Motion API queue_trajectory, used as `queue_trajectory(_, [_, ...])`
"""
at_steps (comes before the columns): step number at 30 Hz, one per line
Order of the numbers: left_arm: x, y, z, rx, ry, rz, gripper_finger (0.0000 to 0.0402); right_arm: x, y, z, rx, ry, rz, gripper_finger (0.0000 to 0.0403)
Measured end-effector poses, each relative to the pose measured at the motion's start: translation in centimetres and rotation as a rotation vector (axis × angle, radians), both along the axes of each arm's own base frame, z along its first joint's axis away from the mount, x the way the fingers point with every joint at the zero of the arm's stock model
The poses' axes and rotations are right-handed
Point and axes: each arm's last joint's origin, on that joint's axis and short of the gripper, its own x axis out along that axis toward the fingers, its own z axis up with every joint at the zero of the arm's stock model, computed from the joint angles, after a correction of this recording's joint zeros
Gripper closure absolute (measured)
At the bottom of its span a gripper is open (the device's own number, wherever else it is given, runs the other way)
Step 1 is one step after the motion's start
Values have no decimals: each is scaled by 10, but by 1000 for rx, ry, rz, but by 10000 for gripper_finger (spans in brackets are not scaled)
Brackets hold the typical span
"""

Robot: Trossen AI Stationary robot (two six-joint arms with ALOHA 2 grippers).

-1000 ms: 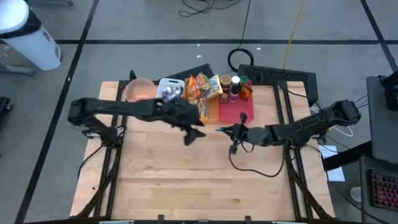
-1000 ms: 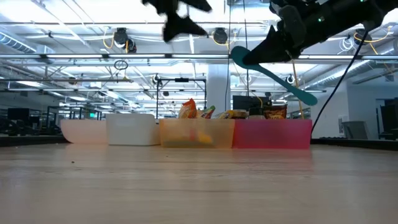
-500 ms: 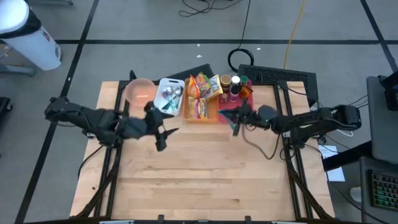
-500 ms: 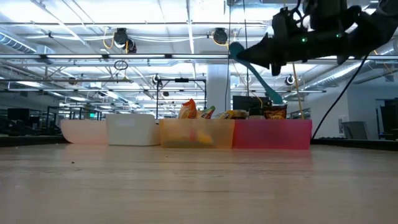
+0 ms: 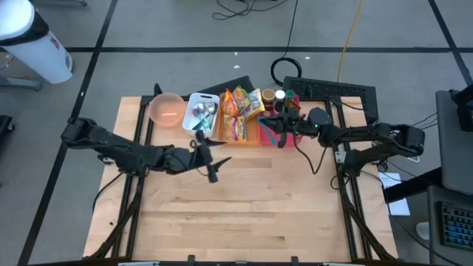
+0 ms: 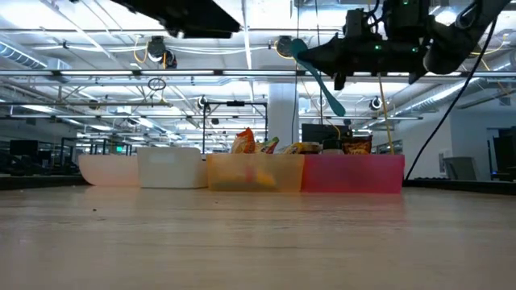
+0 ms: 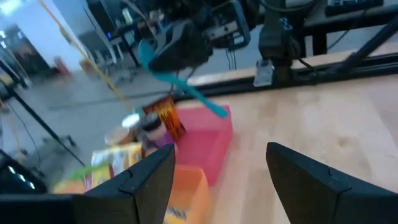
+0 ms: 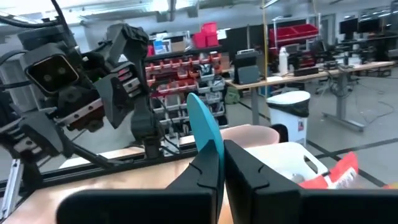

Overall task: Pick & Place Food Item
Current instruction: Put the blue baby spoon into the white bin

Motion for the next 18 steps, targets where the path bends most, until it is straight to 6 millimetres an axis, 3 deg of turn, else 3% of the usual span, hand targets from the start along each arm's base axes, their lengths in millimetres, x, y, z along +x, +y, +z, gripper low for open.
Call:
queue_trajectory(10, [33, 25, -13, 149, 41, 9, 140, 23, -10, -1, -11, -39, 117, 403])
queue_trajectory(18, [45, 55, -7, -92, -69, 65, 139, 35, 0, -7, -42, -122, 205, 403])
